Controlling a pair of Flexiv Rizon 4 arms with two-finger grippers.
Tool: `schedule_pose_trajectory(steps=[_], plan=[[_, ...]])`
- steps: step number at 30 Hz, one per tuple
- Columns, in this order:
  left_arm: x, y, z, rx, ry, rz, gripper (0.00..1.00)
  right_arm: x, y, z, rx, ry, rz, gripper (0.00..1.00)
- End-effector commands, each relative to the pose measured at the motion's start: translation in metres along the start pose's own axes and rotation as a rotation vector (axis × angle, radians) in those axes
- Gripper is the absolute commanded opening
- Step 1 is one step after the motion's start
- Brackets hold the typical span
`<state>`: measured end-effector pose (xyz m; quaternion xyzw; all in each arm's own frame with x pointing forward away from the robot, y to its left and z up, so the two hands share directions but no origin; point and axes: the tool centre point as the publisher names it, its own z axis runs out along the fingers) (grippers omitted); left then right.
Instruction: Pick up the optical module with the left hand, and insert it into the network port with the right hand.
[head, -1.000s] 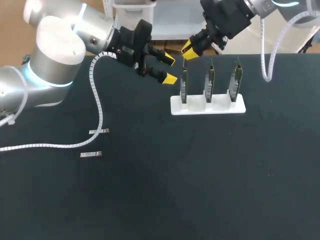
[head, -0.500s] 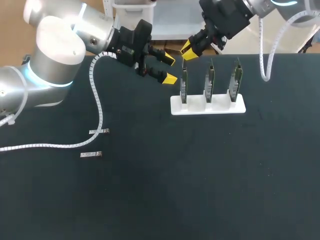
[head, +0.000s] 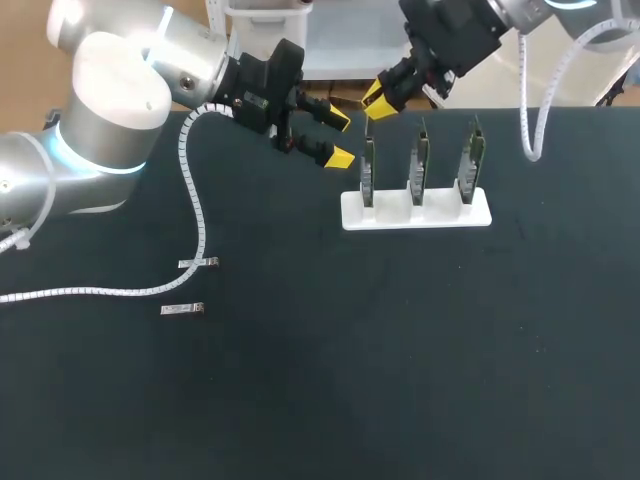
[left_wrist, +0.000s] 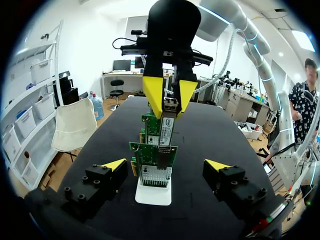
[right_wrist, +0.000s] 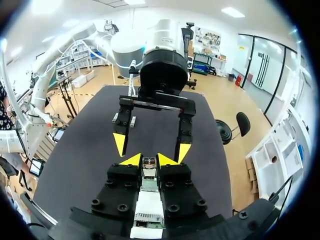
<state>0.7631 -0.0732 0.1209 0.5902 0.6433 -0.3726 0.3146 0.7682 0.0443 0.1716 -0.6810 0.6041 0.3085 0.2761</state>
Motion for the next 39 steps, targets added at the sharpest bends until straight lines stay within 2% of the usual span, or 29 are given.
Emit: schedule_pose_trajectory(steps=[1,39], plan=[[-0.0011,0.0009,0.0002,0.002,0.005,-0.002,1.0,0.0012,0.001,-0.0014,-0.004,-0.003,0.005,0.0],[-0.0011,0.0009,0.0002,0.002,0.005,-0.002,1.0,0.0004,0.0015,0.0003,-0.011,0.013,0.003,0.0]])
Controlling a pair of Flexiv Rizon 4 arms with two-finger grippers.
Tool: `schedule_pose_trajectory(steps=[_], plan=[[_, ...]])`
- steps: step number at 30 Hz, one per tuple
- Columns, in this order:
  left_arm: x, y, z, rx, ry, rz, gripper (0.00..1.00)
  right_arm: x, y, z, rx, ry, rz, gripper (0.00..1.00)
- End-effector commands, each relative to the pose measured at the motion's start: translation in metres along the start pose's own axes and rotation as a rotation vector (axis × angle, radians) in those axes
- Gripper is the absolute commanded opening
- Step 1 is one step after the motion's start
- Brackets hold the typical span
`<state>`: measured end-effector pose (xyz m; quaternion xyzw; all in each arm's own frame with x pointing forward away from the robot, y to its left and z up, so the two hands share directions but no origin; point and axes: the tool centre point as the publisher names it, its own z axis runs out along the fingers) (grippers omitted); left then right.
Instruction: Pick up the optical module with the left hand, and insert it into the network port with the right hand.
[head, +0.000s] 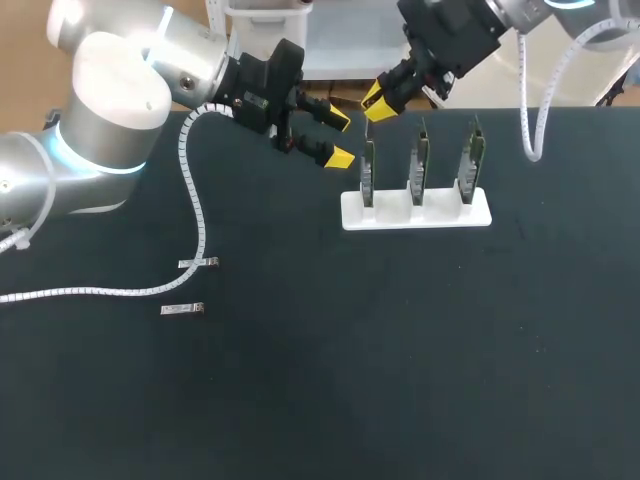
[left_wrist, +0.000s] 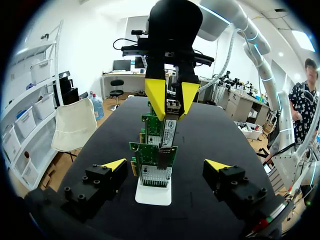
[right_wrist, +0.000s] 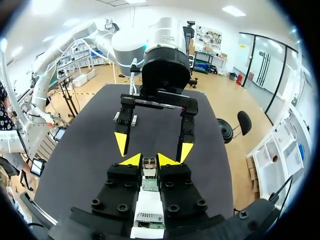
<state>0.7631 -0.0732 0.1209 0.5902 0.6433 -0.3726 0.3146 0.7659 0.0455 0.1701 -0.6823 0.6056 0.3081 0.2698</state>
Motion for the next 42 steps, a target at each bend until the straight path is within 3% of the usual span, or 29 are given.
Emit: schedule_pose_trajectory(steps=[1,42], plan=[[-0.0011,0.0009,0.0002,0.002,0.005,-0.002,1.0,-0.0001,-0.0008,-0.0019,-0.004,0.003,-0.005,0.0],[-0.0011,0.0009,0.0002,0.002,0.005,-0.002,1.0,0.001,0.0018,-0.0009,0.006,0.011,-0.02,0.0]])
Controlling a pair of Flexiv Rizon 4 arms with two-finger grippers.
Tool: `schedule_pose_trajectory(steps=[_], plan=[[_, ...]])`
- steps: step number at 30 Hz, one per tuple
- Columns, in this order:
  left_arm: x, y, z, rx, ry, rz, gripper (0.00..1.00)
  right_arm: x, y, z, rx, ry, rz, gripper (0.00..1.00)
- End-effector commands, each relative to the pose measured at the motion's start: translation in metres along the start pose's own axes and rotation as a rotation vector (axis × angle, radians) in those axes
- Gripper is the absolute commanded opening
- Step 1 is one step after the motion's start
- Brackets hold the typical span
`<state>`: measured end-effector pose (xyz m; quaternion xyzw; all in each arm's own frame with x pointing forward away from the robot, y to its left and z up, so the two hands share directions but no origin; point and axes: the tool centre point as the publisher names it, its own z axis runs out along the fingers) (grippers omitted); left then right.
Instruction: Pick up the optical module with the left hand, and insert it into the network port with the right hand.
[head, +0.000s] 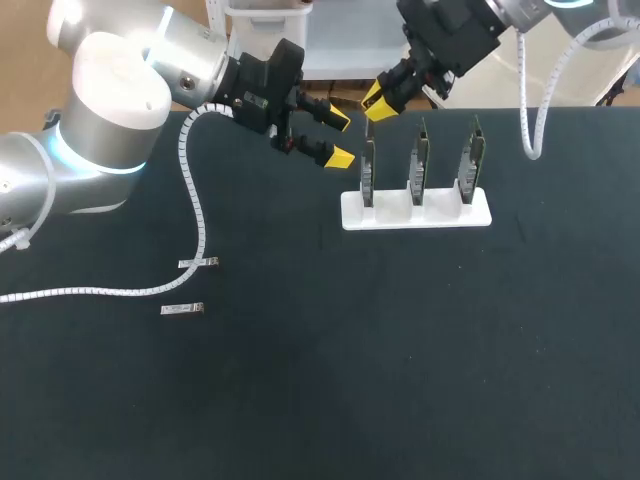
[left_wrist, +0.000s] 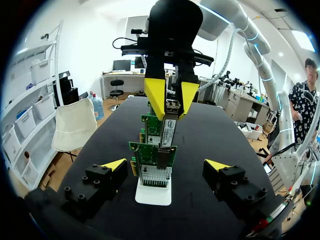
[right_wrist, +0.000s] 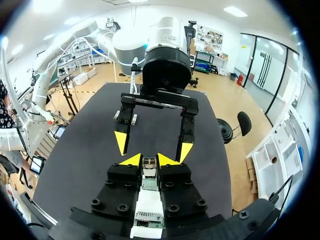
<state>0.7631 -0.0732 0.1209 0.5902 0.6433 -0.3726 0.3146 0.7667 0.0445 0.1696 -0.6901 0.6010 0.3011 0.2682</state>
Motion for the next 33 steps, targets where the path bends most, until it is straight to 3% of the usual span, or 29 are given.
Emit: schedule_pose_trajectory(steps=[1,33], plan=[[-0.0011,0.0009,0.0002,0.002,0.005,-0.002,1.0,-0.0004,0.0025,-0.0007,0.007,-0.004,-0.002,0.0],[-0.0011,0.0009,0.0002,0.002,0.005,-0.002,1.0,0.0007,0.0023,0.001,0.01,-0.001,-0.008,0.0]])
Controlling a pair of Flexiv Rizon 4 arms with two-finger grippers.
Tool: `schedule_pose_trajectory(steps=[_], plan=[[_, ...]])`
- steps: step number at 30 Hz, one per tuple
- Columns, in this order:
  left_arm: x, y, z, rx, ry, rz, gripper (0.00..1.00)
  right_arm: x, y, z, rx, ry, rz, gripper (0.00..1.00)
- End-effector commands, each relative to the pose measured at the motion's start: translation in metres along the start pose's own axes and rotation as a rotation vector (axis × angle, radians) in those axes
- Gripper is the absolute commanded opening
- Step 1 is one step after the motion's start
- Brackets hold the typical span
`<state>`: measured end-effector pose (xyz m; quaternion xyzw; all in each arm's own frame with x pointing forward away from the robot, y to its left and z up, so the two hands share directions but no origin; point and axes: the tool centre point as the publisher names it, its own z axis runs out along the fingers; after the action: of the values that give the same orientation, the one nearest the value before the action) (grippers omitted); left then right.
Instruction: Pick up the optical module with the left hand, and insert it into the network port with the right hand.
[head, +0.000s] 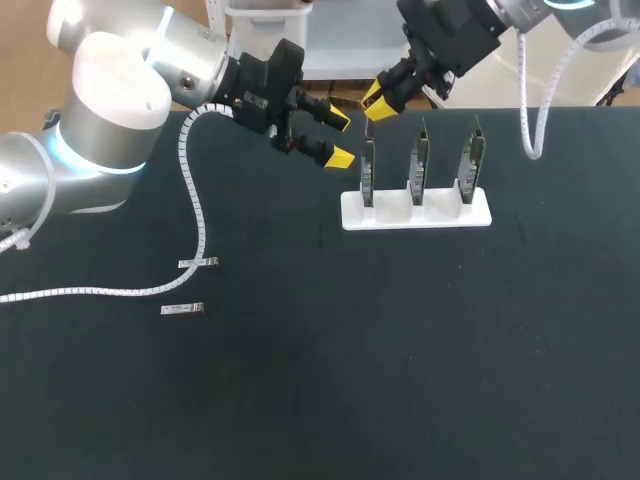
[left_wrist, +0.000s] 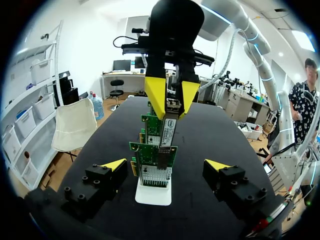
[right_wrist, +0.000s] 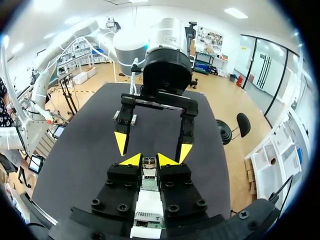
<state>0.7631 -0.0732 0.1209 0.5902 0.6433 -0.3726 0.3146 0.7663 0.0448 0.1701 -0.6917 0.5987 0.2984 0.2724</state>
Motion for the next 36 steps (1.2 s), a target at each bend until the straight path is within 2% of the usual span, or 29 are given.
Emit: schedule_pose_trajectory(steps=[1,36], plan=[[-0.001,0.001,0.0,0.002,0.005,-0.002,1.0,0.001,0.002,0.001,0.003,0.001,0.002,0.0],[-0.001,0.001,0.0,0.002,0.005,-0.002,1.0,0.013,0.003,0.011,-0.001,0.022,0.029,0.0]])
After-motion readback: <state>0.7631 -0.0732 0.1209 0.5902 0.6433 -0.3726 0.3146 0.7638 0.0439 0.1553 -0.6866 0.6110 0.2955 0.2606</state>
